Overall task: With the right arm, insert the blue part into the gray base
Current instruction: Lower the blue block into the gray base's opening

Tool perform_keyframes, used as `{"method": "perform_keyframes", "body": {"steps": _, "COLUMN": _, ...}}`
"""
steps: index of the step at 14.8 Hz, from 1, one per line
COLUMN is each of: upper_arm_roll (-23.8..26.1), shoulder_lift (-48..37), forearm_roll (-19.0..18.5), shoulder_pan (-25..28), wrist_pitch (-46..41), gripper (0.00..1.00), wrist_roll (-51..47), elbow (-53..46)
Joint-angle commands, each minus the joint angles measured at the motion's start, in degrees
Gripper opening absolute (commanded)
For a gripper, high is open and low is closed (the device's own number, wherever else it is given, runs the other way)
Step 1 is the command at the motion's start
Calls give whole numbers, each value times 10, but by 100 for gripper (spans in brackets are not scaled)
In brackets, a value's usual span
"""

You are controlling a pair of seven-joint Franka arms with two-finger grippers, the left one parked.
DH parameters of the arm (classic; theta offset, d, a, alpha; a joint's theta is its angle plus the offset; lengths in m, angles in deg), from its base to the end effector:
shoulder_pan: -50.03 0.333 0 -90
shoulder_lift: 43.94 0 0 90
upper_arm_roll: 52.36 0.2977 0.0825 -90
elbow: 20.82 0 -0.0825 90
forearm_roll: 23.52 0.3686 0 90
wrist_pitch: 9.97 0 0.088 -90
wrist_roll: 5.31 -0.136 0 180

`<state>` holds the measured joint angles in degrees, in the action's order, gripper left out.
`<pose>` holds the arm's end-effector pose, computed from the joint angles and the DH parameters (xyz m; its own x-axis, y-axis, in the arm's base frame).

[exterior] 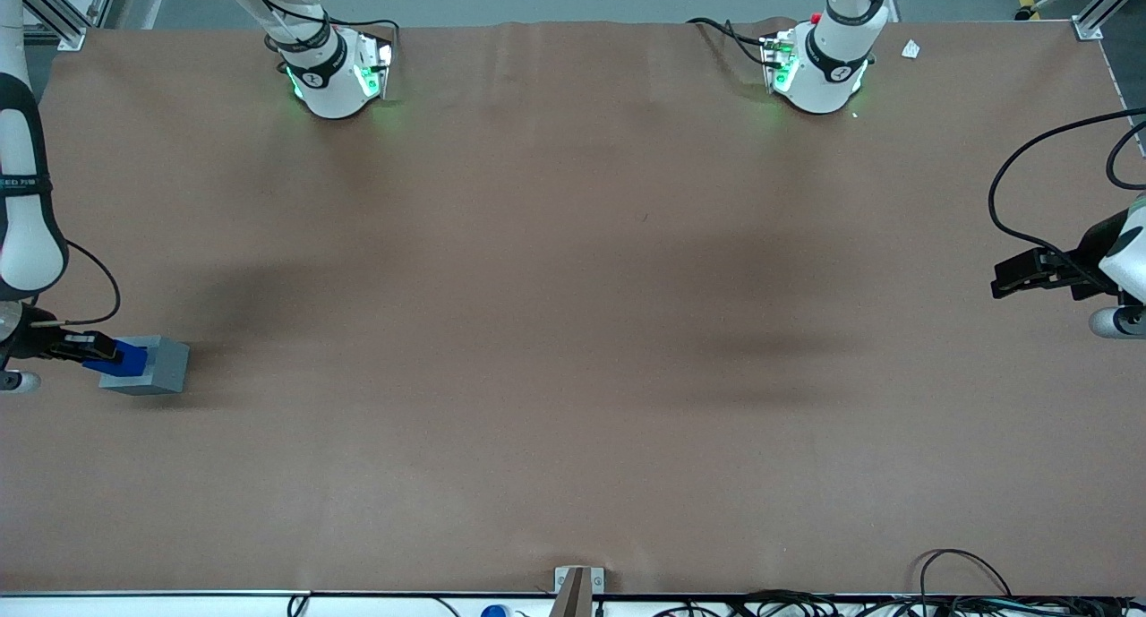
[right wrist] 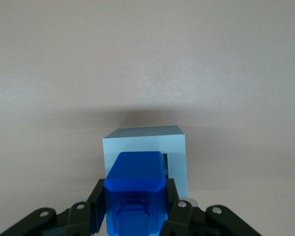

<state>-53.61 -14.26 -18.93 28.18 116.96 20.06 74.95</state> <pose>0.6082 -0.2532 0.2707 0.9989 -0.0056 0.0458 -0.0038 -0.9993 -0.0385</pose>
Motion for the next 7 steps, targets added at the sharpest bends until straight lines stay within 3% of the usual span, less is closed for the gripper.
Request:
{"method": "perform_keyframes", "body": {"steps": 1, "upper_arm_roll": 8, "shoulder_lift": 6, "forearm_roll": -1, "shoulder_pan": -11, "wrist_pitch": -2, "gripper": 11, "wrist_roll": -6, "elbow": -10}}
{"method": "perform_keyframes", "body": {"steps": 7, "upper_arm_roll": 8, "shoulder_lift": 11, "forearm_roll": -10, "shoulder_pan": -14, "wrist_pitch": 11, "gripper": 11, "wrist_roll": -5, "elbow": -10}}
